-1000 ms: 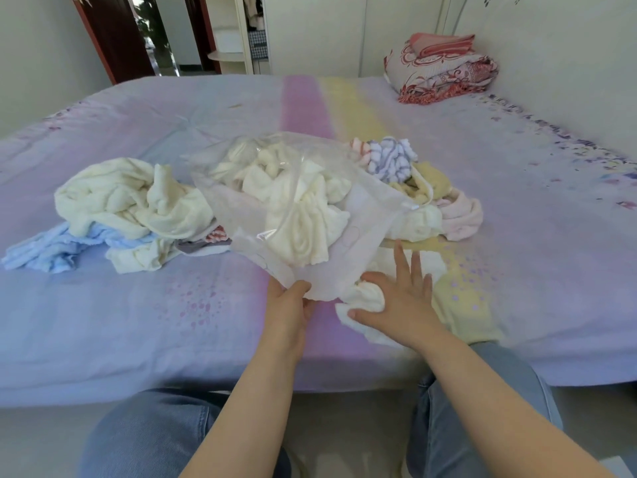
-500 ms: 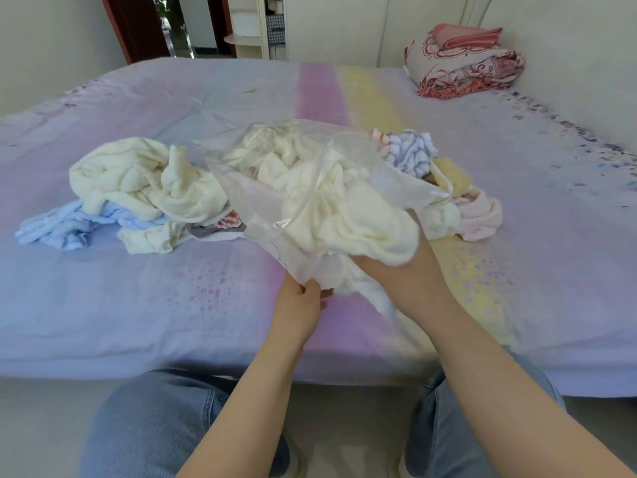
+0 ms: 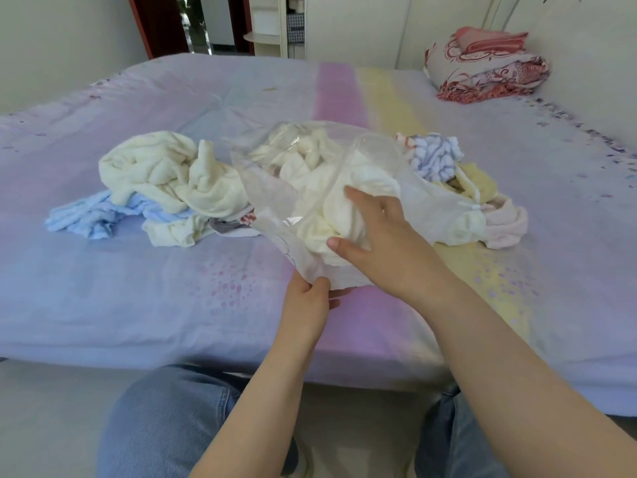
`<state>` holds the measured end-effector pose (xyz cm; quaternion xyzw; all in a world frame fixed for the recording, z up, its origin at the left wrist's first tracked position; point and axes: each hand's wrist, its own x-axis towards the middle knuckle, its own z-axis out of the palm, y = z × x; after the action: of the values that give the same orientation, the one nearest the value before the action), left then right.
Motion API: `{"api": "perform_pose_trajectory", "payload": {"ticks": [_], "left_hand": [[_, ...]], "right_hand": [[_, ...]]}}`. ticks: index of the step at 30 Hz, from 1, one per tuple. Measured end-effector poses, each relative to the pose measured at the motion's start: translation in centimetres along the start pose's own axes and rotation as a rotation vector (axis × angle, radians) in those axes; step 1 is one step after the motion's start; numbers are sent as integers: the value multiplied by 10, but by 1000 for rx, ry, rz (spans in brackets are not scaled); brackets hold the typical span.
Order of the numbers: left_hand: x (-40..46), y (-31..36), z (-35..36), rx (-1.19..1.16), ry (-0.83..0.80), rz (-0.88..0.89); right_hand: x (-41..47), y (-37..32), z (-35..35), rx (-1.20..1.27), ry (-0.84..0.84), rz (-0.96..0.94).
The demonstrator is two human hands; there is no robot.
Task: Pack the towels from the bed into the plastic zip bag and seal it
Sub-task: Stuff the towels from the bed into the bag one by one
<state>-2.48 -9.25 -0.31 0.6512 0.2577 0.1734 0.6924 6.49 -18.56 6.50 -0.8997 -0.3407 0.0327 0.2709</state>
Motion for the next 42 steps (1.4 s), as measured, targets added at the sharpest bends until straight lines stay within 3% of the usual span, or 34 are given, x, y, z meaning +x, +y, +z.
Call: {"api": "perform_pose_trajectory", "payload": {"ticks": [8,13,17,22,26,29,32,37,42], "left_hand": [[-10,7,5,-38,-53,-23],[-12,19,6,-119,-43,-8],[-8,25,8,-117,-38,21],[-1,23,15,-110,-33,61],[1,23,24,-123,-11,81],[3,23,28,-131,24,88],[4,23,33,-125,33,105],[5,24,37,-104,31,117],[7,22,33,-157,39,70]], "right_hand": [[94,4,42,-254,-301,28],[151,-5,47,-249,-389,99],[139,-10,30,-330,-425,59],[47,-5,-8,-56,-73,-90],[-18,26,-17,368,305,-209],[-33,61,-15,612,624,-76],[-15,107,-9,654,757,160],[53,165,-12,96,361,390],[118,185,-36,260,213,626]]}}
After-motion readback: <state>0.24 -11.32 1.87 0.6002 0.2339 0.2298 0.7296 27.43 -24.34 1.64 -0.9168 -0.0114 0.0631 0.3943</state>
